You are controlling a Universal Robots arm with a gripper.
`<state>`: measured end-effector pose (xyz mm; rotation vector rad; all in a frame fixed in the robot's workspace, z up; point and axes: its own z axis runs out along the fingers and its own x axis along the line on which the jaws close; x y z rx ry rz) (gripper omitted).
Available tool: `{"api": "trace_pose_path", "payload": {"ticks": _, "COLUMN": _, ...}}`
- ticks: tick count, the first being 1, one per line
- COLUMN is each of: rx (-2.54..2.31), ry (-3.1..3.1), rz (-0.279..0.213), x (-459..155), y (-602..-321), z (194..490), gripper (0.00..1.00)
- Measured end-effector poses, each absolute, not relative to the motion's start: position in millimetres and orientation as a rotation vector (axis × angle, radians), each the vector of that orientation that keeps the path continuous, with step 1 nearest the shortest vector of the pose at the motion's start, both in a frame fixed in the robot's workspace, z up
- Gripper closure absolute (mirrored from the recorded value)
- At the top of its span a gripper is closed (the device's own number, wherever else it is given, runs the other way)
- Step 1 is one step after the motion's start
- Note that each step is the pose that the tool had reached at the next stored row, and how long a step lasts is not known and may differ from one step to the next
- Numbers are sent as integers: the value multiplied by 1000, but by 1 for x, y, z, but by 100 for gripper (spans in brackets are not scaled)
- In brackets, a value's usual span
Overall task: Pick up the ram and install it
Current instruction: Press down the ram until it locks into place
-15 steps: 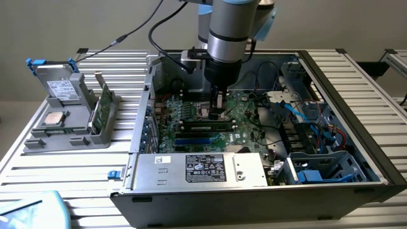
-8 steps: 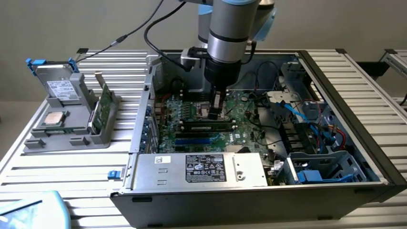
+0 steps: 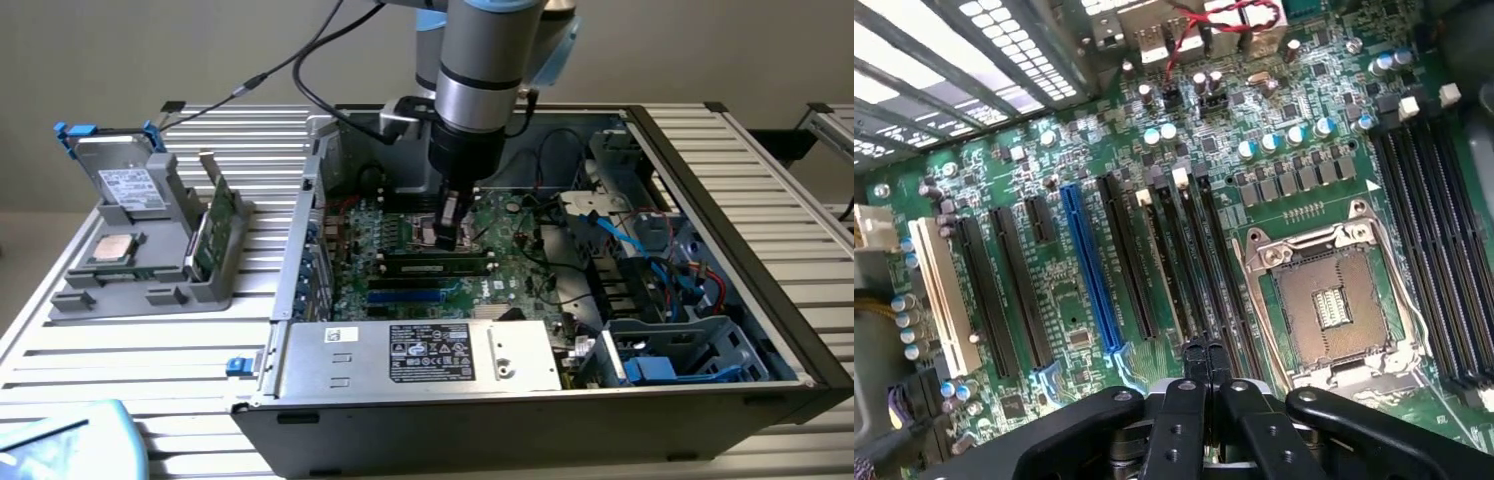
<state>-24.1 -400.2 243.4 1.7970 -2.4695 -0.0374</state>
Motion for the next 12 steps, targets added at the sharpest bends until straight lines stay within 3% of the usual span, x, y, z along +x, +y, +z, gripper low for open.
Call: {"api": "trace_pose_path", "payload": {"ticks": 12, "rx": 1596, "ry": -2621, "rz": -34, "x": -24, "y": -400, "z": 243, "gripper": 89}}
